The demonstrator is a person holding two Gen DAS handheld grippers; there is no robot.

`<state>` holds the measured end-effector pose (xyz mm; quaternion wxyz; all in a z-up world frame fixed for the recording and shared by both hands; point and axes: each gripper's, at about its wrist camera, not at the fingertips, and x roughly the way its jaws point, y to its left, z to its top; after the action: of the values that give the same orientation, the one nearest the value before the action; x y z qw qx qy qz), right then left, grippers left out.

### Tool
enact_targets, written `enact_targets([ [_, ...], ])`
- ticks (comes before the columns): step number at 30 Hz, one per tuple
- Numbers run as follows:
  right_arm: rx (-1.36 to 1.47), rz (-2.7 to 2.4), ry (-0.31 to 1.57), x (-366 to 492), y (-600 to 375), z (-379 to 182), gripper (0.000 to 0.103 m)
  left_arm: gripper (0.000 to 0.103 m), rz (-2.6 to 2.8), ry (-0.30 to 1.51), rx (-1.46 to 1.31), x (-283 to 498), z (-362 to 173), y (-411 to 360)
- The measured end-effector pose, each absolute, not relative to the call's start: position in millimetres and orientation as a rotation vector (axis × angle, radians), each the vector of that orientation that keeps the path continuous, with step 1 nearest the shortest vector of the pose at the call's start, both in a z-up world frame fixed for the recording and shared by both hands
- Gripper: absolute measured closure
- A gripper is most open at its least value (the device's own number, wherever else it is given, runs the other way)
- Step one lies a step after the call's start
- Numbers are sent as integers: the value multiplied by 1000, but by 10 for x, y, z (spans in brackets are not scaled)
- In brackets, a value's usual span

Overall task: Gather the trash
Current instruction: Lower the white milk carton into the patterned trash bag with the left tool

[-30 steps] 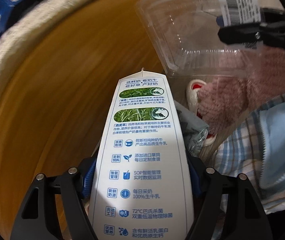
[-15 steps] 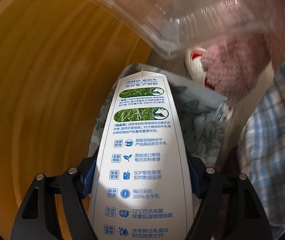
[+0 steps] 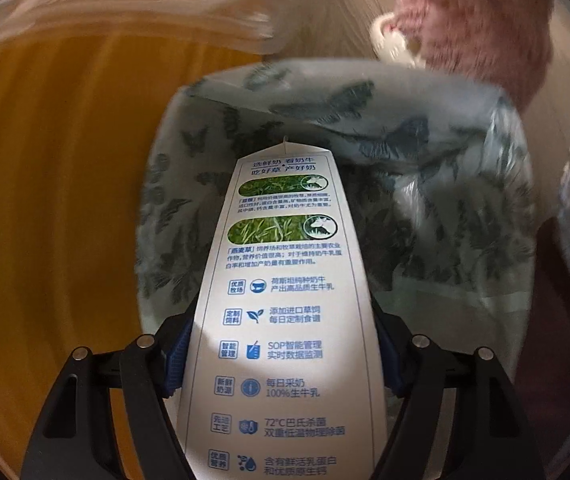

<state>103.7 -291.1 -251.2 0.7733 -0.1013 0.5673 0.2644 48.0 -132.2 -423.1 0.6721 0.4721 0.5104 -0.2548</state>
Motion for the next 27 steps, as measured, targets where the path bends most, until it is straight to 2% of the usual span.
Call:
enact_targets([
  [14,-209,463,1334,1122,-2759,-2673,47,33,-551,1308,1217,689,-5310,-1178],
  [23,-187,402,1374,1047,-2793,-2822,47,32,-524,1353,1241,774,-5766,-1232],
  [27,-207,448,1349,1089,-2763,-2722,47,32,-494,1392,1254,821,-5909,-1292],
])
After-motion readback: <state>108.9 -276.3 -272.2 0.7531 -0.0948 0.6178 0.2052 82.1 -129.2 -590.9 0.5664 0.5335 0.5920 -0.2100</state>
